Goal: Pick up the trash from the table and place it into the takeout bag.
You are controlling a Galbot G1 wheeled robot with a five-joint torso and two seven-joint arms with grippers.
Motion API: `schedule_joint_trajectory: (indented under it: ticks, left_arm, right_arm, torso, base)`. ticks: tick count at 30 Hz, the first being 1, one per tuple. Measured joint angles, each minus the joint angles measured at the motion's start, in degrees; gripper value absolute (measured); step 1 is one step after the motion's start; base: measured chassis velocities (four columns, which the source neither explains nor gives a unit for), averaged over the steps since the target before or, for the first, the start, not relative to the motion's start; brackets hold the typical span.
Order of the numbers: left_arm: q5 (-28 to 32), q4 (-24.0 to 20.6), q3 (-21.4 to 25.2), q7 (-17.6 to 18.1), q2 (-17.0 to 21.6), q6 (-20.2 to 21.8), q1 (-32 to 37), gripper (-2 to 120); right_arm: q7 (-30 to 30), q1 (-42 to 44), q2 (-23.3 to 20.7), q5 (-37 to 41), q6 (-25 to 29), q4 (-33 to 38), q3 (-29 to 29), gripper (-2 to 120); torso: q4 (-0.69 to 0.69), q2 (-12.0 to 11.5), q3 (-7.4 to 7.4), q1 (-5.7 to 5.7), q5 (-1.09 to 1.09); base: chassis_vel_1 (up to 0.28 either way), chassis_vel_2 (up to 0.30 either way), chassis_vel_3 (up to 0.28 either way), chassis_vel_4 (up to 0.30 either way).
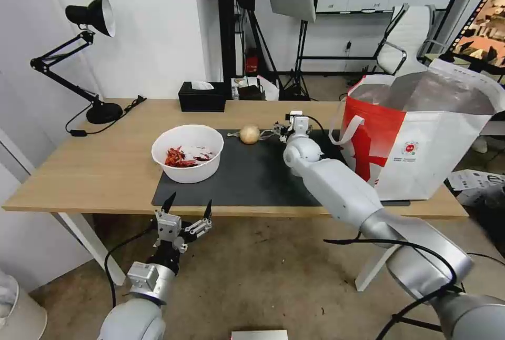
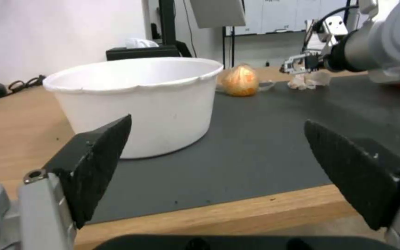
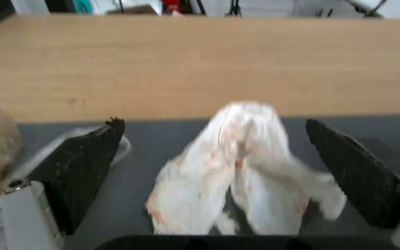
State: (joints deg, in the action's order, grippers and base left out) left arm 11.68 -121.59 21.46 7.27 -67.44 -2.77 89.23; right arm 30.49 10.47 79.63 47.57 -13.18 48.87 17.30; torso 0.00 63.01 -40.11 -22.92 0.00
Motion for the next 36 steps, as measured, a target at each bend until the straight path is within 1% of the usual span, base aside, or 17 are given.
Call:
schedule_joint_trajectory:
  ticks: [4, 10, 12, 13, 17, 18, 20, 21, 23, 26, 27, 29, 30, 31, 33, 34, 36]
  left_arm:
    - [-0.2, 0.3, -0.2, -0.1, -0.4, -0.2, 0.2, 100]
    - [-0.5, 0.3, -0.4, -0.1, -0.8, -0.3, 0.6, 100]
    - [-0.7, 0.3, -0.4, -0.1, -1.0, -0.5, 0.9, 100]
    - [-0.7, 0.3, -0.4, -0.1, -1.0, -0.5, 0.9, 100]
    - [-1.0, 0.3, -0.4, -0.2, -1.1, -0.9, 1.3, 100]
    - [-1.0, 0.3, -0.4, -0.2, -1.1, -0.9, 1.3, 100]
    - [-1.1, 0.3, -0.4, -0.2, -1.1, -1.0, 1.3, 100]
    - [-1.1, 0.4, -0.4, -0.2, -1.1, -1.0, 1.3, 100]
    - [-1.1, 0.4, -0.5, -0.2, -1.1, -1.0, 1.2, 100]
    - [-1.1, 0.5, -0.6, -0.2, -1.1, -1.0, 1.2, 100]
    - [-1.1, 0.5, -0.6, -0.2, -1.1, -1.0, 1.2, 100]
    - [-1.1, 0.7, -0.7, -0.3, -1.1, -1.1, 1.2, 100]
    - [-1.1, 0.7, -0.7, -0.3, -1.1, -1.1, 1.2, 100]
    - [-1.1, 0.7, -0.7, -0.3, -1.1, -1.1, 1.1, 100]
    - [-1.1, 0.8, -0.8, -0.3, -1.1, -1.1, 1.0, 100]
    - [-1.1, 0.8, -0.8, -0.3, -1.1, -1.1, 1.0, 100]
    - [-1.1, 0.9, -0.9, -0.3, -1.1, -1.2, 0.9, 100]
  right_arm:
    - [0.1, 0.4, 0.9, -0.7, 0.0, -1.4, -1.2, 100]
    - [-0.1, 0.7, 0.5, 0.3, -0.1, -1.4, -1.6, 99]
    - [-0.2, 1.0, 0.1, 1.3, -0.1, -0.9, -1.7, 91]
    - [-0.2, 1.0, 0.1, 1.3, -0.1, -0.9, -1.7, 91]
    - [-0.1, 2.1, -0.9, 3.3, -0.1, 0.6, -1.7, 71]
    - [-0.1, 2.1, -0.9, 3.3, -0.1, 0.6, -1.7, 71]
    - [-0.1, 2.4, -1.2, 3.7, -0.1, 1.2, -1.7, 65]
    - [-0.1, 2.7, -1.5, 4.0, -0.1, 1.7, -1.7, 58]
    - [-0.1, 2.9, -1.8, 4.3, -0.1, 2.0, -1.7, 55]
    - [-0.1, 3.1, -2.0, 4.9, 0.0, 2.4, -1.7, 38]
    - [-0.1, 3.1, -2.0, 4.9, 0.0, 2.4, -1.7, 38]
    - [-0.2, 3.2, -2.2, 5.2, 0.1, 2.7, -1.7, 32]
    - [-0.2, 3.2, -2.2, 5.2, 0.1, 2.7, -1.7, 32]
    - [-0.3, 3.3, -2.3, 5.3, 0.1, 3.0, -1.7, 24]
    - [-0.5, 3.6, -2.8, 5.8, 0.2, 3.7, -1.6, 14]
    - [-0.5, 3.6, -2.8, 5.8, 0.2, 3.7, -1.6, 14]
    - [-0.6, 3.9, -3.3, 6.3, 0.3, 4.5, -1.6, 4]
  torso:
    - [0.00, 0.0, 0.00, 0.00, 0.00]
    - [0.00, 0.0, 0.00, 0.00, 0.00]
    - [-0.01, 0.0, 0.00, 0.00, 0.00]
    - [-0.01, 0.0, 0.00, 0.00, 0.00]
    - [-0.01, 0.0, 0.00, 0.00, 0.00]
    - [-0.01, 0.0, 0.00, 0.00, 0.00]
    - [-0.01, 0.0, 0.01, 0.01, 0.00]
    - [-0.01, 0.0, 0.01, 0.01, 0.00]
    - [-0.01, 0.0, 0.01, 0.01, 0.00]
    - [-0.01, 0.0, 0.01, 0.01, 0.00]
    - [-0.01, 0.0, 0.01, 0.01, 0.00]
    - [-0.01, 0.0, 0.01, 0.01, 0.00]
    - [-0.01, 0.0, 0.01, 0.01, 0.00]
    - [-0.01, 0.0, 0.01, 0.01, 0.00]
    - [0.00, 0.0, 0.01, 0.01, 0.00]
    - [0.00, 0.0, 0.01, 0.01, 0.00]
    - [0.00, 0.0, 0.00, 0.01, 0.01]
  base:
    - [0.000, 0.000, 0.000, 0.000]
    - [0.000, 0.000, 0.000, 0.000]
    - [0.000, 0.000, 0.000, 0.000]
    - [0.000, 0.000, 0.000, 0.000]
    - [0.000, 0.000, 0.000, 0.000]
    - [0.000, 0.000, 0.000, 0.000]
    - [0.000, 0.000, 0.000, 0.000]
    - [0.000, 0.000, 0.000, 0.000]
    - [0.000, 0.000, 0.000, 0.000]
    - [0.000, 0.000, 0.000, 0.000]
    - [0.000, 0.000, 0.000, 0.000]
    - [0.000, 0.000, 0.000, 0.000]
    - [0.000, 0.000, 0.000, 0.000]
    - [0.000, 0.000, 0.000, 0.000]
    - [0.000, 0.000, 0.000, 0.000]
    - [0.000, 0.000, 0.000, 0.000]
    - [0.000, 0.000, 0.000, 0.000]
